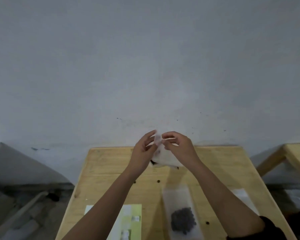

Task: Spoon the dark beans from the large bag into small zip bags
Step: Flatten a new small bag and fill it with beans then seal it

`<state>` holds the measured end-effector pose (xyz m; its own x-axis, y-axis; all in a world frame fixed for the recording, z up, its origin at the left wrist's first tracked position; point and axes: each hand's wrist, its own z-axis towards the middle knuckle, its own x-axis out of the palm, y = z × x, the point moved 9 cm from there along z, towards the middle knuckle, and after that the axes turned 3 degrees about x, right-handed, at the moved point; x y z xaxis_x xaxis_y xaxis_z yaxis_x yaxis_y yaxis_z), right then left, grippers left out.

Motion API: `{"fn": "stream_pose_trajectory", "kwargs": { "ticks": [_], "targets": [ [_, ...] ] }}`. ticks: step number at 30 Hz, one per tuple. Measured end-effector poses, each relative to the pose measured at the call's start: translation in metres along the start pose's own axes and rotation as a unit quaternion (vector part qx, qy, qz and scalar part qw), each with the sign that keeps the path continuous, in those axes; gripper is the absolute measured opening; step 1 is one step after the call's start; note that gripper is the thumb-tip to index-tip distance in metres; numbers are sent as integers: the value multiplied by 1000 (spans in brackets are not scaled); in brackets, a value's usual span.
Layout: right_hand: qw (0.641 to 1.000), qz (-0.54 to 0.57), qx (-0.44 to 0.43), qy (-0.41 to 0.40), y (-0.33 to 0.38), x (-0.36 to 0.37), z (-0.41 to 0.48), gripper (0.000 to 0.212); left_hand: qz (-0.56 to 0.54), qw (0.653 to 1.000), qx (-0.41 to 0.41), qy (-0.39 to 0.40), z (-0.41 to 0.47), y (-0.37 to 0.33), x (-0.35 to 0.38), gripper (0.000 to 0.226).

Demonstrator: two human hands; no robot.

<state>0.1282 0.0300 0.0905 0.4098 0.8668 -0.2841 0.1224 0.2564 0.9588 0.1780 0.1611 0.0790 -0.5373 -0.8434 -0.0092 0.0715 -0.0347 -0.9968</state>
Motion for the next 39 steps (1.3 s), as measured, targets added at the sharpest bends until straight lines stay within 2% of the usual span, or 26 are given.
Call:
{"fn": "stream_pose_trajectory", "kwargs": {
  "ticks": [4,9,18,22,28,35,39],
  "targets": [
    [994,89,42,46,10,26,1,18,-25,1000,17,-2,-8,-1,-12,45],
    [990,104,74,61,11,32,2,23,-14,1000,10,-2,-7,2,-20,52],
    [981,160,99,43,4,23,2,13,-33,999,-2,1,-1,2,-13,43],
    [979,172,107,-17,-2,15,-1,10,-25,1000,-2,1,1,6,-7,38],
    [990,82,86,-82,-8,8,-1,11,145,986,59,-56,-2,3,7,39],
    [989,46,125,-62,-20,8,2,8,257,959,104,-57,-2,3,7,23],
    [990,0,137,-47,-23,5,4,14,317,941,96,-71,2,4,-9,27]
  ]
}}
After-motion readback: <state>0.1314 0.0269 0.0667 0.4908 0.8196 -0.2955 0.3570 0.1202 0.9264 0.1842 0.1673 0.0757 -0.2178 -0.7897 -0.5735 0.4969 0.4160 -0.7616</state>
